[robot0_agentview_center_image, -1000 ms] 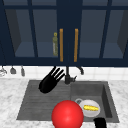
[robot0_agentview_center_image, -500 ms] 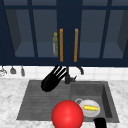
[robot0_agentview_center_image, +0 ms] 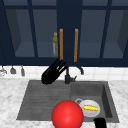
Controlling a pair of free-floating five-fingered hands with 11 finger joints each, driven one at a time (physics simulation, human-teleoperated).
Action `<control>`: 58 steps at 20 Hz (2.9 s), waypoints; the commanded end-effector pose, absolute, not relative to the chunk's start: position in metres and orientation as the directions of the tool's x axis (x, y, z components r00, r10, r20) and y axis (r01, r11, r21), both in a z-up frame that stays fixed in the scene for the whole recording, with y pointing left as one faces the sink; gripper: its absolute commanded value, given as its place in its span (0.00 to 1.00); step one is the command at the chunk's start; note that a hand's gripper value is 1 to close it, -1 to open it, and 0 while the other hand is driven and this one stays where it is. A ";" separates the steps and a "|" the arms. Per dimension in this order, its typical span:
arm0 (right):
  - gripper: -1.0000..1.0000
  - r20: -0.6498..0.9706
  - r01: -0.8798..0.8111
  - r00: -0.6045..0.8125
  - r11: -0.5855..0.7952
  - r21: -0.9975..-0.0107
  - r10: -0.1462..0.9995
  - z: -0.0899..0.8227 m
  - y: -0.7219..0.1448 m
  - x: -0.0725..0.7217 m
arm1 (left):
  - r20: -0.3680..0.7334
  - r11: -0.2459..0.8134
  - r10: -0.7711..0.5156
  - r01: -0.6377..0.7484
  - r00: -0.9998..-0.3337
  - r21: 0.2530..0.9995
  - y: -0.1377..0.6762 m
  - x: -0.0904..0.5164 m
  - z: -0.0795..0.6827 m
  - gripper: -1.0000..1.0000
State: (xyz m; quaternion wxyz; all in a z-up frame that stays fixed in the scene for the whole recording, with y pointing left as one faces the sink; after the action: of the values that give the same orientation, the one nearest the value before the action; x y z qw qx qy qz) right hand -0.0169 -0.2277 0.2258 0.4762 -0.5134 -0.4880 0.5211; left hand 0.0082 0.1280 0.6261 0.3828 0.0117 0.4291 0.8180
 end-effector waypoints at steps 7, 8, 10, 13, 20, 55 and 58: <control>0.50 -0.070 0.005 -0.019 -0.070 -0.998 0.997 0.226 -0.228 -0.017 | -0.200 -0.419 0.691 -0.611 -0.694 0.672 0.129 0.024 0.631 0.00; 0.50 -0.070 0.005 -0.019 -0.070 -0.998 0.997 0.226 -0.228 -0.017 | -0.195 -0.421 0.692 -0.608 -0.695 0.673 0.129 0.026 0.631 0.00; 0.50 -0.070 0.005 -0.019 -0.070 -0.998 0.997 0.226 -0.228 -0.017 | -0.189 -0.425 0.693 -0.606 -0.696 0.672 0.129 0.030 0.631 0.00; 0.50 -0.070 0.005 -0.019 -0.070 -0.998 0.997 0.226 -0.228 -0.017 | -0.179 -0.433 0.693 -0.602 -0.698 0.671 0.129 0.038 0.631 0.00; 0.50 -0.070 0.005 -0.019 -0.070 -0.998 0.997 0.226 -0.228 -0.017 | -0.142 -0.453 0.698 -0.586 -0.702 0.672 0.129 0.054 0.634 0.00; 0.50 -0.070 0.005 -0.019 -0.070 -0.998 0.997 0.226 -0.228 -0.017 | -0.082 -0.494 0.720 -0.592 -0.689 0.637 0.092 0.079 0.677 0.00; 0.50 -0.070 0.005 -0.019 -0.070 -0.998 0.997 0.226 -0.228 -0.017 | -0.088 -0.491 0.725 -0.603 -0.683 0.628 0.092 0.084 0.679 0.00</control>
State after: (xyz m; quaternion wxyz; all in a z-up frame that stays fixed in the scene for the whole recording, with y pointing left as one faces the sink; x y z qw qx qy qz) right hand -0.0169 -0.2277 0.2258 0.4762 -0.5134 -0.4880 0.5211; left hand 0.0796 0.0919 0.6772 0.3502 0.0903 0.3824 0.8503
